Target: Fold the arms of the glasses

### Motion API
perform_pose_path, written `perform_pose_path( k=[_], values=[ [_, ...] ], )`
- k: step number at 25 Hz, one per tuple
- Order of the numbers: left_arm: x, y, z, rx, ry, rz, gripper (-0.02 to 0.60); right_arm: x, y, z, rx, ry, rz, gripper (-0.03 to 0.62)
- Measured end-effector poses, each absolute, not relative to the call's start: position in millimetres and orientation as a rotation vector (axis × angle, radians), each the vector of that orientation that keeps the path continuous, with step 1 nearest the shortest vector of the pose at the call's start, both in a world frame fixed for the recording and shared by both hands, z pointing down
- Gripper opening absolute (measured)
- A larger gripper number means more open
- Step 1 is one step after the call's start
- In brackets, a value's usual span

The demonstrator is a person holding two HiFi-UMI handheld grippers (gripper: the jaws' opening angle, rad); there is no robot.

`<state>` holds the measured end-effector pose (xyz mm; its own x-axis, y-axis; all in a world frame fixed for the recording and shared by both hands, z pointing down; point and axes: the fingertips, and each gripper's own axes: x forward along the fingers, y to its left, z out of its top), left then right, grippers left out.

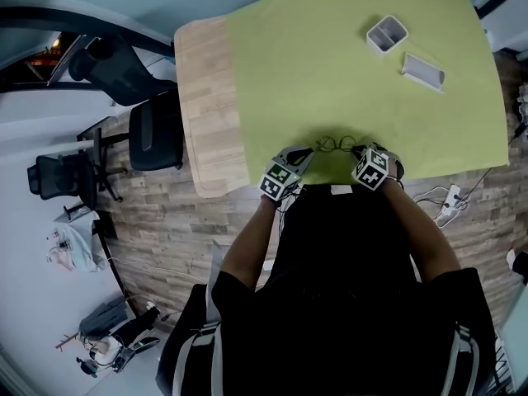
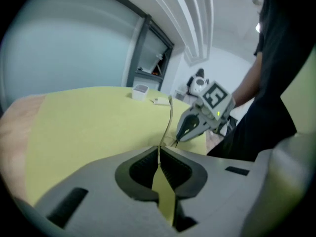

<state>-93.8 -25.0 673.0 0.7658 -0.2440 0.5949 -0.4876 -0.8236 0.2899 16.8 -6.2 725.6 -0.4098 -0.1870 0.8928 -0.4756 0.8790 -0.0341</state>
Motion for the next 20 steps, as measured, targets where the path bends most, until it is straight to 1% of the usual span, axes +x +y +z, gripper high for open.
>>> perform_pose_path(
  k=[3, 8, 14, 20],
  values=[
    [-107.0, -24.1, 643.4, 2.445, -0.7, 0.52, 0.02, 17.6, -5.9, 724.4, 0.49, -2.003, 0.352, 0.046],
    [-119.8, -18.1, 607.1, 2.453, -0.817, 0.365, 0.02, 18.5, -6.4, 723.0, 0.48, -2.016, 0.333, 0.046],
    [-116.0, -19.4, 581.4, 2.495, -0.858, 0.283, 0.018, 15.9, -7.0, 722.6, 0.433, -2.007, 0.3, 0.048],
    [-116.6, -17.9, 575.3, 2.473, -0.875, 0.224, 0.018, 1.2, -12.5, 716.5, 0.37, -2.01, 0.23, 0.048]
  ],
)
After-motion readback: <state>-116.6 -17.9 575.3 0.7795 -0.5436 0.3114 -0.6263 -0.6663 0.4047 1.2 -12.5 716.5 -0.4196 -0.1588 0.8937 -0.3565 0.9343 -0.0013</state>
